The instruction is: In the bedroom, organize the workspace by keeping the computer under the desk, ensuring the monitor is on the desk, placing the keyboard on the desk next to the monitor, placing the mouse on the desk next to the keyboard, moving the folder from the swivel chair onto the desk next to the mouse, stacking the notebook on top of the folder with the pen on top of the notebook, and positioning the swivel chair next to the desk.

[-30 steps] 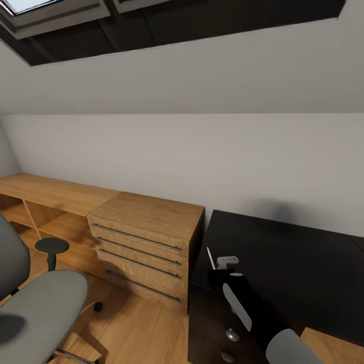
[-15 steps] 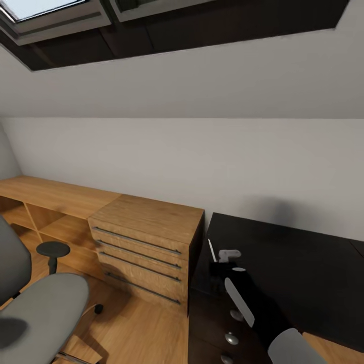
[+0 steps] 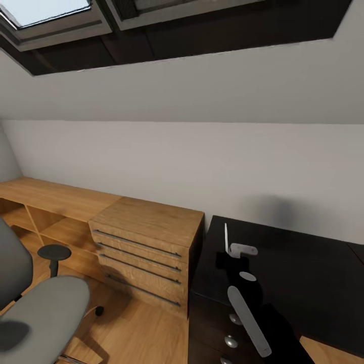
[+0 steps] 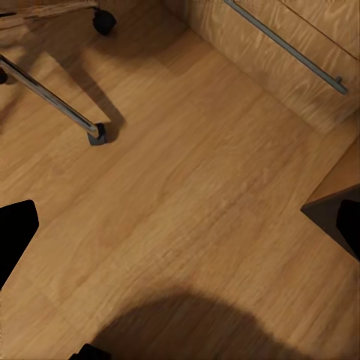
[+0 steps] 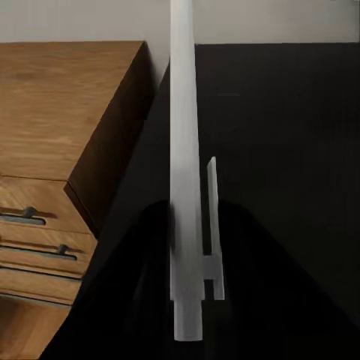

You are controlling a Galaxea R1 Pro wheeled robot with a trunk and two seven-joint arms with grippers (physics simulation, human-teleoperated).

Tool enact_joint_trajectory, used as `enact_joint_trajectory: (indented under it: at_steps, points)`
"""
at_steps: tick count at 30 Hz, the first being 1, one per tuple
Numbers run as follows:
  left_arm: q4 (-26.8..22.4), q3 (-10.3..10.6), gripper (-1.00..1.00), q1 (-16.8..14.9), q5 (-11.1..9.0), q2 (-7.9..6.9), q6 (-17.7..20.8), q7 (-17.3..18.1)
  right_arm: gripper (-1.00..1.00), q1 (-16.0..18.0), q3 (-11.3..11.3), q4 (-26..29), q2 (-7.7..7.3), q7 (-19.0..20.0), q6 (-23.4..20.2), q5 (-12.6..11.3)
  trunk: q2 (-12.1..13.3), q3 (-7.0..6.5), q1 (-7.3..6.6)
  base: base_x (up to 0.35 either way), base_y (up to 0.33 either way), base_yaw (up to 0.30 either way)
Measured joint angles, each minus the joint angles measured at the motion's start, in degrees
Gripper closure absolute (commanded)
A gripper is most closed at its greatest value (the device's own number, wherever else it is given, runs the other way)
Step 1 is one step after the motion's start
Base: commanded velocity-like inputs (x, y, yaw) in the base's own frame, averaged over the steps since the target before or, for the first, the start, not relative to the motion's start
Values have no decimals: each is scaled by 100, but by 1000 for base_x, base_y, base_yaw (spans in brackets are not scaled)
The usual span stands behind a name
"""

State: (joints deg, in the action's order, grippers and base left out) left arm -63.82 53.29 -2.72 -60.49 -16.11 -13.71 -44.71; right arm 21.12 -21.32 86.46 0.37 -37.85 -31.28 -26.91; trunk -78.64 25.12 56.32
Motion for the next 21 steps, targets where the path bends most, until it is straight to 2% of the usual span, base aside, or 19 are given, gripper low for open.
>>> enact_joint_trajectory:
  at_steps: [6, 7, 8, 9, 21]
  points:
    - [0, -30, -100, 0, -8, -7, -4, -7, 100, -14, -20, 73, 89, -35, -13, -28, 241, -108, -132, 0, 0, 0]
    - [0, -60, -100, 0, -8, -6, -2, -7, 100, -16, -10, 82, 133, -51, -13, -25, 281, -126, -154, -255, 0, 0]
    - [0, -308, -100, -3, -19, -1, 13, 1, 100, -18, 24, 100, 196, -117, 1, -11, 323, -144, -172, -323, 0, -203]
    - [1, -343, -100, -2, -25, 0, 11, 1, 100, -18, 30, 93, 194, -182, 2, 2, 361, -163, -194, -328, 0, -231]
    - [10, -350, -100, -2, -42, 1, 27, 1, 100, -19, 24, 78, 190, -204, 4, -14, 843, -405, -458, -333, 0, -246]
